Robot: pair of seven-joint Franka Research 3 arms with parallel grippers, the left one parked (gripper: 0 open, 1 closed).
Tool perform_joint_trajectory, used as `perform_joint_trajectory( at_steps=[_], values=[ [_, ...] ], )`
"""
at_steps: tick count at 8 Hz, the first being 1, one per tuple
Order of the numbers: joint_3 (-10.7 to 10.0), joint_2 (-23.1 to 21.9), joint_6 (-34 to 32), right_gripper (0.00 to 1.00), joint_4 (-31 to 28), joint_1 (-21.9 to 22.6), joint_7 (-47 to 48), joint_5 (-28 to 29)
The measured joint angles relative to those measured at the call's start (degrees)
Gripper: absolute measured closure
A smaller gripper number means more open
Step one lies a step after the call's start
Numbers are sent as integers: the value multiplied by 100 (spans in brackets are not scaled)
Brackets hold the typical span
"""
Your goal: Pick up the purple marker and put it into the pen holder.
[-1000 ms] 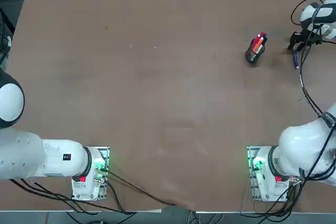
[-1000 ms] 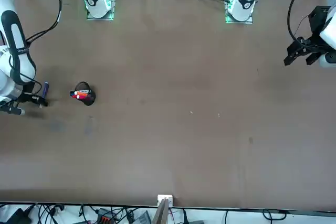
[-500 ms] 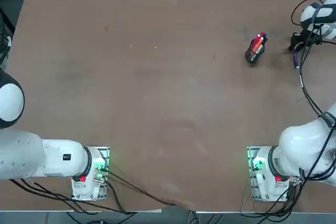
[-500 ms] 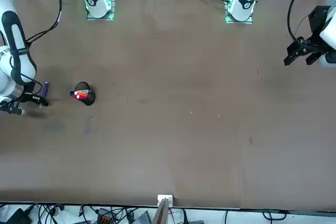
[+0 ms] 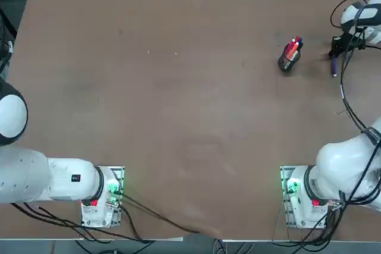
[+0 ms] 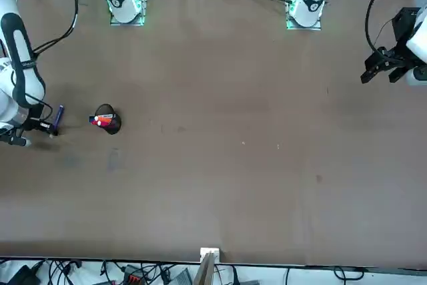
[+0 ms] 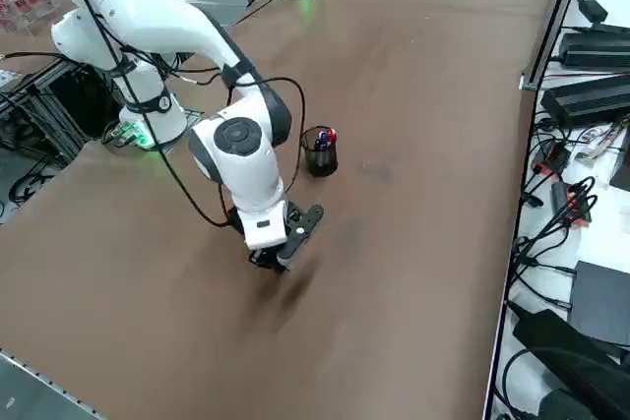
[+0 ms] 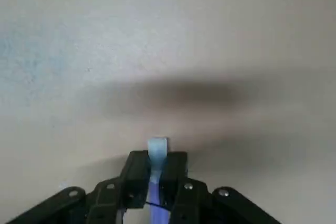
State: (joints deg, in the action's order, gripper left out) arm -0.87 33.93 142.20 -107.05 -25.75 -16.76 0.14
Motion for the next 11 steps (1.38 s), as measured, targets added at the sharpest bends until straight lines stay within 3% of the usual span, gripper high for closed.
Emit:
perform_joint_trajectory(
  at_steps=[2,3,5,7,9,11],
  values=[
    [94,-259,26,86,92,34,34,18],
    [238,-544,-153,86,158,44,179,35],
    [491,-1212,-1065,86,412,231,861,36],
    [515,-1582,-2243,86,840,653,1792,-143],
    [527,-1622,-3186,86,1345,1042,3095,-1001],
    [536,-1609,-3658,86,1477,1590,4896,-1993]
  ],
)
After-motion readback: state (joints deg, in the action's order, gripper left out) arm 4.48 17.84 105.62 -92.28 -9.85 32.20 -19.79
